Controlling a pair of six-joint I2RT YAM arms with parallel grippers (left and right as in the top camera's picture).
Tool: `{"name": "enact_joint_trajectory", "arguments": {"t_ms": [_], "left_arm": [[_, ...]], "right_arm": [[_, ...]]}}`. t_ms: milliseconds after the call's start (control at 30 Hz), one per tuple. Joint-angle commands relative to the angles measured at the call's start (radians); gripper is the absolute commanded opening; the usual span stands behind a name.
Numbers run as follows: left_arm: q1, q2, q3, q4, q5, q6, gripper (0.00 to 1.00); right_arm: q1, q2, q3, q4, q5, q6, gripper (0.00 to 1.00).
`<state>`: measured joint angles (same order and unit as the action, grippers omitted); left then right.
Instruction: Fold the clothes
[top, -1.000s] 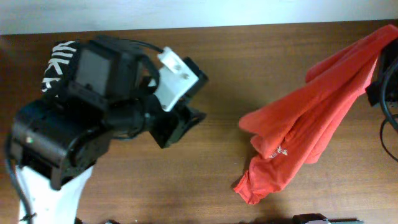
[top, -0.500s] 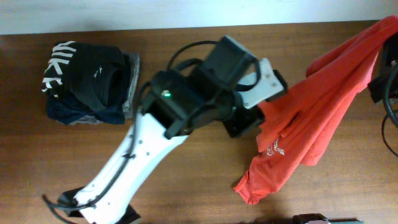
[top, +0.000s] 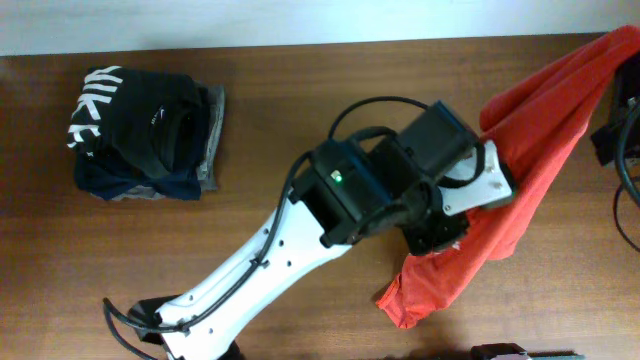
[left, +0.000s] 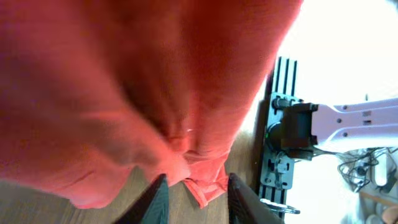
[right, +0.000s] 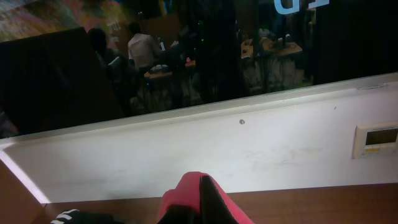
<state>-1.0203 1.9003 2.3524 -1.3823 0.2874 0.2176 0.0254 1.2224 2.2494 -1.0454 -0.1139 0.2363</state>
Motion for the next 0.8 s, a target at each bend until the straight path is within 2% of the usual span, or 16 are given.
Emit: {"name": "enact_joint_trajectory", "arguments": {"t_ms": [0,133,400,667,767], "left_arm": [[-0.037,0.005,0.004,0.013,-0.126,-0.037,0.26],[-0.040,0.015,-0.002,0.081,-0.192,-0.122,0.23],[-0.042,0.107,-0.029,0.167,-0.199,-0.124,0.24],[-0.042,0.117,-0.029,0.210,-0.200,-0.123,0.28],[-0.042,0.118,-0.029,0.218,-0.203,-0.123,0.14]], "right_arm": [[-0.006,-0.005,0.013,0.017,-0.006,0.012,0.04],[-0.006,-0.005,0.013,0.017,-0.010,0.013,0.04],[-0.006,-0.017,0.013,0.016,-0.014,0.012,0.04],[-0.006,-0.019,0.013,0.015,-0.014,0.012,0.04],[-0.006,-0.019,0.013,0.014,-0.014,0.012,0.04]]}}
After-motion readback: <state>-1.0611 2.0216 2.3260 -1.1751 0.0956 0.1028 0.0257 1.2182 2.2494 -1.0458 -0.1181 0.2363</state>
